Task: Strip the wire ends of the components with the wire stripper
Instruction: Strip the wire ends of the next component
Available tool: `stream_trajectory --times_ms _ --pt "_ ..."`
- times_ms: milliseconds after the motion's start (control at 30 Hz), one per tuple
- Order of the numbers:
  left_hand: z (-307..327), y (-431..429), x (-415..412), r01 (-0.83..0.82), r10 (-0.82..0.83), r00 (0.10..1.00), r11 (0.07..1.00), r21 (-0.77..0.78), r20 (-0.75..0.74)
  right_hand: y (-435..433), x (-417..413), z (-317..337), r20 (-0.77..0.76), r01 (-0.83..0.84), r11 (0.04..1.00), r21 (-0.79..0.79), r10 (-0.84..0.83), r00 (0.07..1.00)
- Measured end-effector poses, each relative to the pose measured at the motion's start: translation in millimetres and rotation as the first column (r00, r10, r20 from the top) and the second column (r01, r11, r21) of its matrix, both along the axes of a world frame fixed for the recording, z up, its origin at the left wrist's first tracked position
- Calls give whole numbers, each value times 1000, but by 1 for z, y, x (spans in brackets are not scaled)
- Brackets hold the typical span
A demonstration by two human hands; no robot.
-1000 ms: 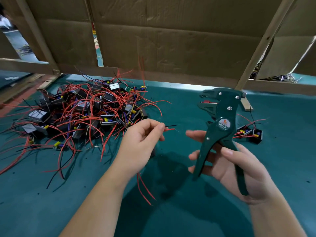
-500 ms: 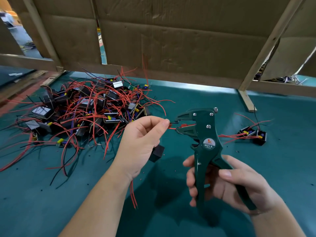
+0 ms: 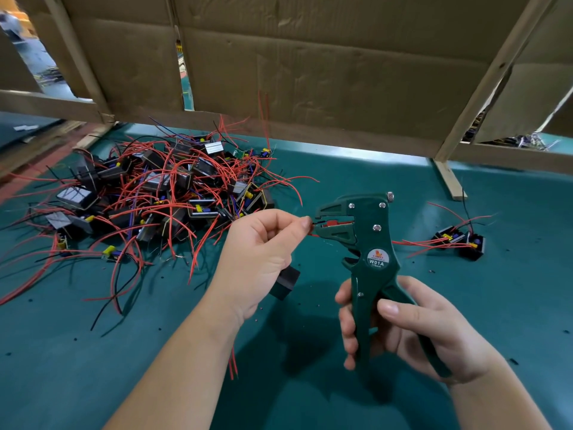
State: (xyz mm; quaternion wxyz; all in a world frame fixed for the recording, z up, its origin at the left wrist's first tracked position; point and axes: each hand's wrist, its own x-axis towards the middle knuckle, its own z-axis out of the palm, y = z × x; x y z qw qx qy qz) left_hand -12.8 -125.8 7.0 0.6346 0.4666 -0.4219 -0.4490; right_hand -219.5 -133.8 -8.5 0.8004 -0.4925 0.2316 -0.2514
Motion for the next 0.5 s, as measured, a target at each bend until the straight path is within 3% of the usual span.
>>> stream_trajectory --times_ms 133,500 --pt "1 0 -1 -1 0 999 1000 -11 -32 0 0 0 22 -27 1000 14 27 999" --pt "-6 -3 3 4 3 998 994 -106 67 -2 0 0 42 -47 998 44 45 998"
